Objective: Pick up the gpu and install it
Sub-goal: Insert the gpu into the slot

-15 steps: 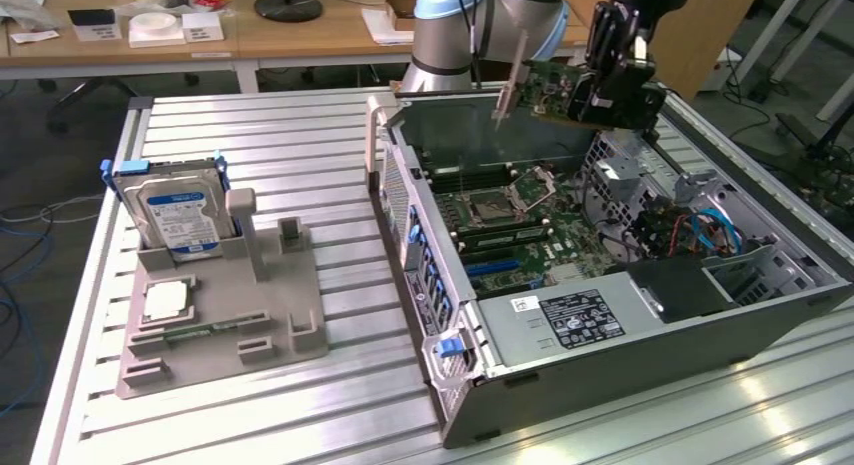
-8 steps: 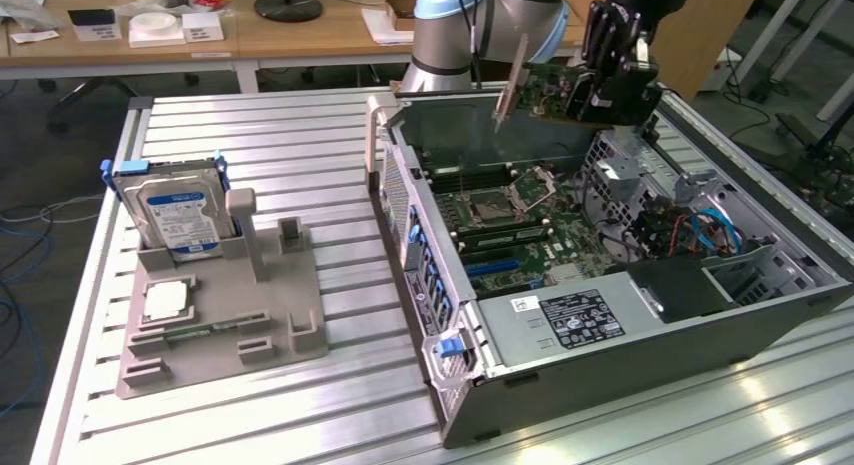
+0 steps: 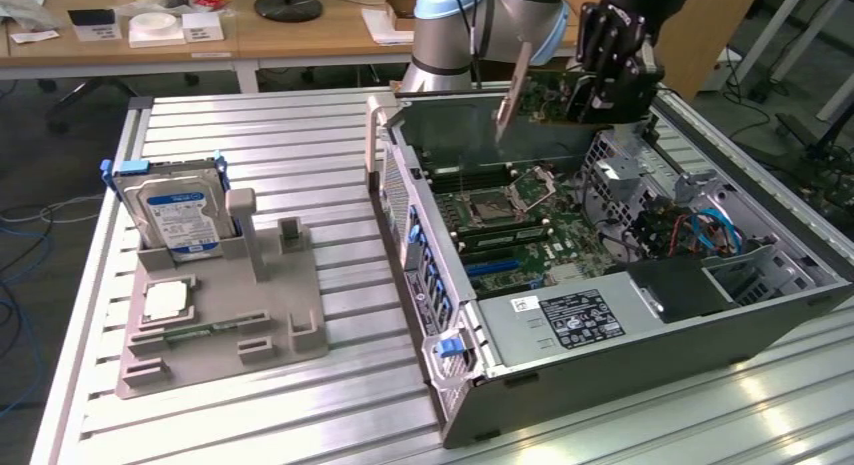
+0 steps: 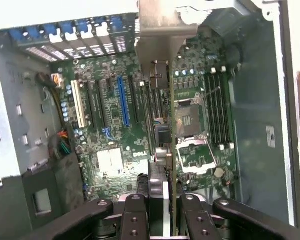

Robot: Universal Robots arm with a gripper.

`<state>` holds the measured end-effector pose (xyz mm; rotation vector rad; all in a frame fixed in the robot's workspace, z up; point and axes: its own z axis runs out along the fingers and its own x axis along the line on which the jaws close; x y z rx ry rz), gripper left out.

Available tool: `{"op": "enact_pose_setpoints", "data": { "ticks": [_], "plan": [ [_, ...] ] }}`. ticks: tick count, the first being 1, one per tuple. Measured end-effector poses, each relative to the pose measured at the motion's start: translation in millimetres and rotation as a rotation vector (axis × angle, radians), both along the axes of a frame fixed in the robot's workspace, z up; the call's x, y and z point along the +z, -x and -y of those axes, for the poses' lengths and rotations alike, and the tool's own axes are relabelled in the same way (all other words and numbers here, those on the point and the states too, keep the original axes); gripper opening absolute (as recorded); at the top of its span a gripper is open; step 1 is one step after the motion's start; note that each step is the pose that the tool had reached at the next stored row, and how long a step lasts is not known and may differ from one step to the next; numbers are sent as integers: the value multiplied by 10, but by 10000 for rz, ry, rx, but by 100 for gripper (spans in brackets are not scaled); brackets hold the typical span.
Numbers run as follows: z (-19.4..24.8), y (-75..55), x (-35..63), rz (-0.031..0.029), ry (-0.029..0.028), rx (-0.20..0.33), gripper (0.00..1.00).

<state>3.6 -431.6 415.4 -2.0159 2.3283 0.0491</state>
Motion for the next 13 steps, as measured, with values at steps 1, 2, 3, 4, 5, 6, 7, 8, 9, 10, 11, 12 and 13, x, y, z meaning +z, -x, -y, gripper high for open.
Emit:
{"op": "enact_pose_setpoints", "data": {
  "ticks": [1,2,3,4,5,6,7,8,9,10,11,12,13],
  "plan": [
    [0,0,-2,0,1,161,28],
    [1,0,-3,3,1,296,28],
    [5,1,-7,6,-1,366,28],
    [9,2,-9,6,-4,403,28],
    [14,5,-10,6,-2,456,28],
    [19,9,-12,7,-1,522,28],
    [24,13,-14,8,-3,602,28],
    [27,16,-17,12,-4,666,28],
    [27,17,-19,14,-3,678,28],
    [27,17,-24,15,-1,678,28],
    [28,18,-37,25,-1,678,28],
    [28,21,-54,46,-1,676,28],
    [28,24,-69,67,0,675,28]
  ]
}}
